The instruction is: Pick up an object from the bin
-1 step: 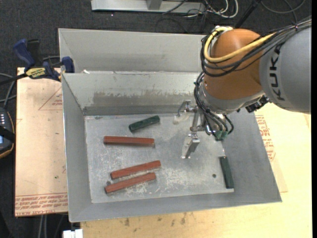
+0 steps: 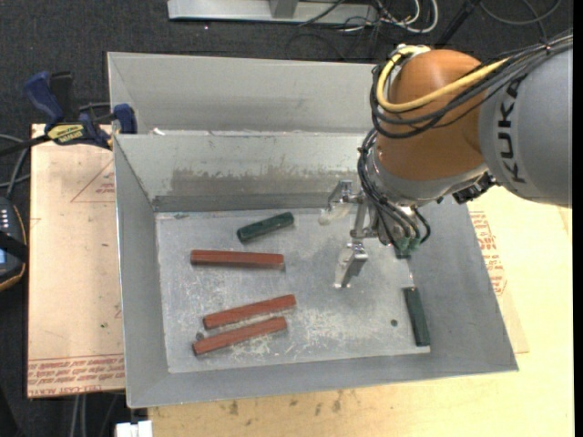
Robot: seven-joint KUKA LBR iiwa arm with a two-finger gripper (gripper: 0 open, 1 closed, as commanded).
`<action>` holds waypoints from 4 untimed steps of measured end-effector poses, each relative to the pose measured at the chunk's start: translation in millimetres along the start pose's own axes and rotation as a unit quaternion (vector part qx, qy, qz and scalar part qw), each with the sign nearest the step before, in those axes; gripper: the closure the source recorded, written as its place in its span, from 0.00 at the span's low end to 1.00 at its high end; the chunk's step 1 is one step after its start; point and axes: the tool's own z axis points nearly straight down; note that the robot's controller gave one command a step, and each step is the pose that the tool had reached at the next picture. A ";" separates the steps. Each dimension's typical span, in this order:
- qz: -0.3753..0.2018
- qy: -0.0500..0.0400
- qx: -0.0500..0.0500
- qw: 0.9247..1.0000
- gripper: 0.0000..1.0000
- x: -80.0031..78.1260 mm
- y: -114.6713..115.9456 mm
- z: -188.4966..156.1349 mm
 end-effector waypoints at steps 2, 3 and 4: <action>-0.156 0.000 0.000 0.988 0.00 15.2 76.1 72.4; -0.034 0.000 0.000 0.999 0.00 39.6 84.8 110.8; -0.143 0.000 0.000 0.990 0.00 38.3 91.9 145.2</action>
Offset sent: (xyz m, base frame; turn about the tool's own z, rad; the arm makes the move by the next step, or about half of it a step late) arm -0.0161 0.0824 -0.0680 -0.3216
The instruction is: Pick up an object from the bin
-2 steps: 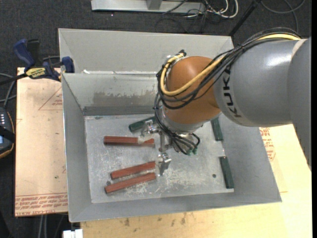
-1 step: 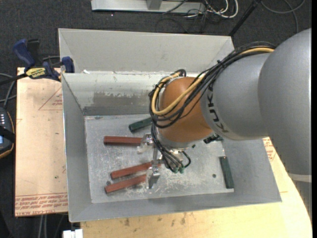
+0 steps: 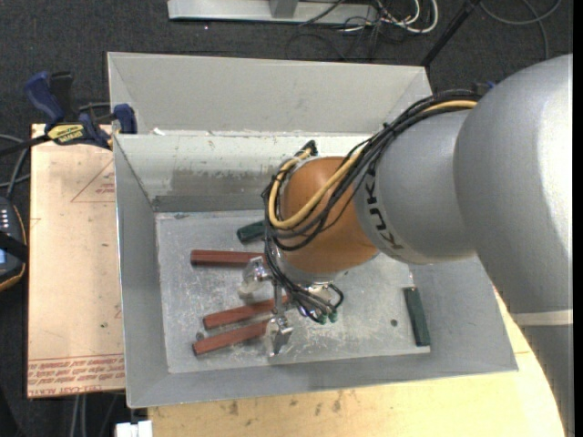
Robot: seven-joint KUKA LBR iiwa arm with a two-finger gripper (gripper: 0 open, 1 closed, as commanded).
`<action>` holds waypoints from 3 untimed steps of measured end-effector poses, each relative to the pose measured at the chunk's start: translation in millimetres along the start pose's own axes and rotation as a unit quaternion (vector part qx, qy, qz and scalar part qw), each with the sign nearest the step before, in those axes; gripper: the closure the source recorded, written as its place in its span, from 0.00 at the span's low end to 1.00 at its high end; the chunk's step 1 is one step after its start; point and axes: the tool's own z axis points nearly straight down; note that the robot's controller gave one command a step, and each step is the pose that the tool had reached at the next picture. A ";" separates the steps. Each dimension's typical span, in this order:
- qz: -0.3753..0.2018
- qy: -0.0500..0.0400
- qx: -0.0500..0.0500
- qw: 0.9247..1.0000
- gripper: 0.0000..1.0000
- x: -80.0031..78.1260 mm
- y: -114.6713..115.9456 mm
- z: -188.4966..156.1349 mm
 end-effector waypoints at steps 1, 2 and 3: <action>0.036 -0.010 0.003 0.999 1.00 -8.8 10.7 2.7; 0.036 -0.010 0.002 0.999 1.00 -8.8 10.7 2.7; 0.036 -0.008 0.002 0.999 1.00 -7.9 10.7 0.2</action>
Offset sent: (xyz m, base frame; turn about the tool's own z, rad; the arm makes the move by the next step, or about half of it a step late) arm 0.0000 0.0000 0.0000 0.0000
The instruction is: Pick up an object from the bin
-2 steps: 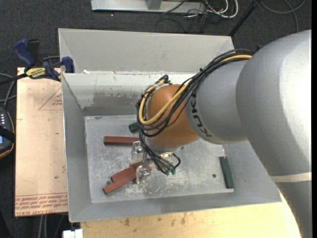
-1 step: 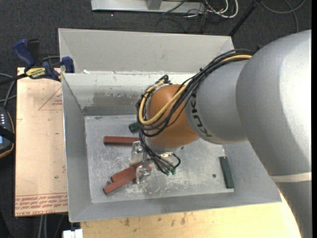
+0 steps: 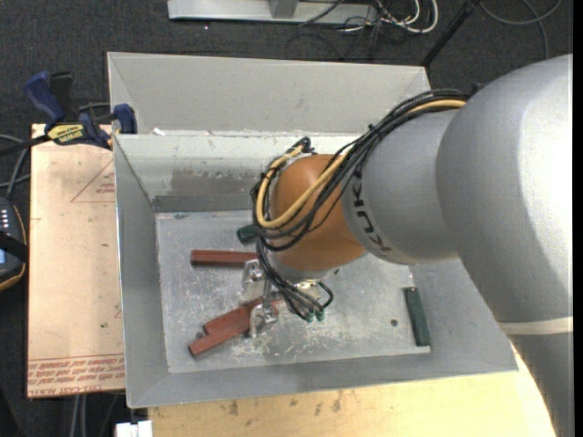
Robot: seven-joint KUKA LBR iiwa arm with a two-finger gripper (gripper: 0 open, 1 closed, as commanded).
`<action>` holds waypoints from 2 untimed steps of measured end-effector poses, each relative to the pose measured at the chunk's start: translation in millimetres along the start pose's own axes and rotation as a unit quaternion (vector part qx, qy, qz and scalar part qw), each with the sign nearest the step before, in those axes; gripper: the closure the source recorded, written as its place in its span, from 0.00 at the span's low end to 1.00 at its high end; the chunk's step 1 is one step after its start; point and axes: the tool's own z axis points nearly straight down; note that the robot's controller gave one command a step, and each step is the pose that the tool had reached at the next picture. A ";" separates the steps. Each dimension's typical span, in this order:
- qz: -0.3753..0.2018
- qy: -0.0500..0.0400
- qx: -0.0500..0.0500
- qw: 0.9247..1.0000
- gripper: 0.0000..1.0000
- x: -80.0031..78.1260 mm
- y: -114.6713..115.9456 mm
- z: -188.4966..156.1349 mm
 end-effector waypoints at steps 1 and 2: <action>0.000 0.007 -0.001 1.000 1.00 2.9 1.1 -9.9; 0.000 0.010 -0.002 1.000 1.00 3.5 1.6 -23.0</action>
Offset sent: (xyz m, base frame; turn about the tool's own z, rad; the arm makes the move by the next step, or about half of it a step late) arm -0.0002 0.0001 0.0714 0.0000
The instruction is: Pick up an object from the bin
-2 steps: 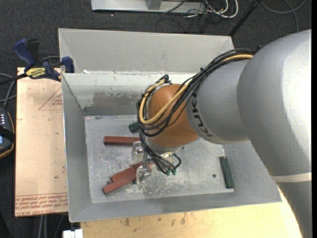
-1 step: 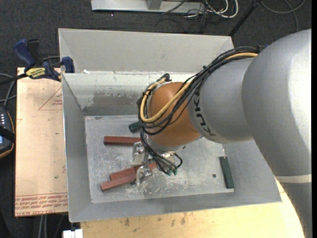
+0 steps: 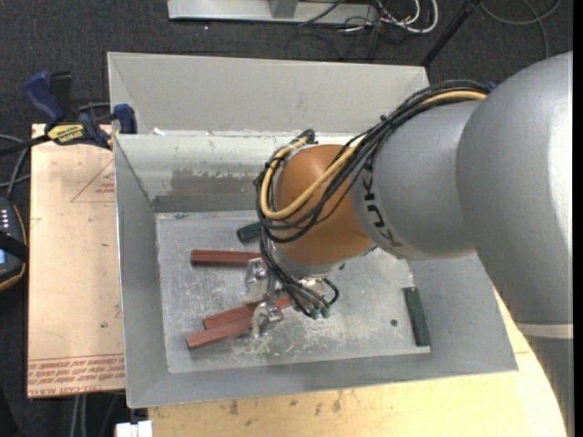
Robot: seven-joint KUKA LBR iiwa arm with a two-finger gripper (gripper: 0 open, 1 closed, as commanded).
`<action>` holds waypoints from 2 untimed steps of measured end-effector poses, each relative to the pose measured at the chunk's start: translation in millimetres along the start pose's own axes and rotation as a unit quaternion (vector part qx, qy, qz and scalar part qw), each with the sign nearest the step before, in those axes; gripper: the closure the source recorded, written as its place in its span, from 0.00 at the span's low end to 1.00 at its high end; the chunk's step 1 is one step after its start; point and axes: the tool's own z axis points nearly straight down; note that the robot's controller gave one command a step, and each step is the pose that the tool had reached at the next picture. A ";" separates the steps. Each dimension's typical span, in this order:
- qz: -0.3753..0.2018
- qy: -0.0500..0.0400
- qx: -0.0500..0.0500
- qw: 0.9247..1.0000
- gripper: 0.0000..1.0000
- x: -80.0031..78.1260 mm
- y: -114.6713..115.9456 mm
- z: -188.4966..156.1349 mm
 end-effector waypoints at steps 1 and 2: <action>0.000 -0.001 0.000 1.000 1.00 -0.4 0.2 -19.3; 0.000 -0.003 0.000 1.000 1.00 -1.2 0.3 -37.0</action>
Offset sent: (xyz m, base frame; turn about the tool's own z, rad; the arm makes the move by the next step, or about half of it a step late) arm -0.0002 -0.0001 0.0212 0.0000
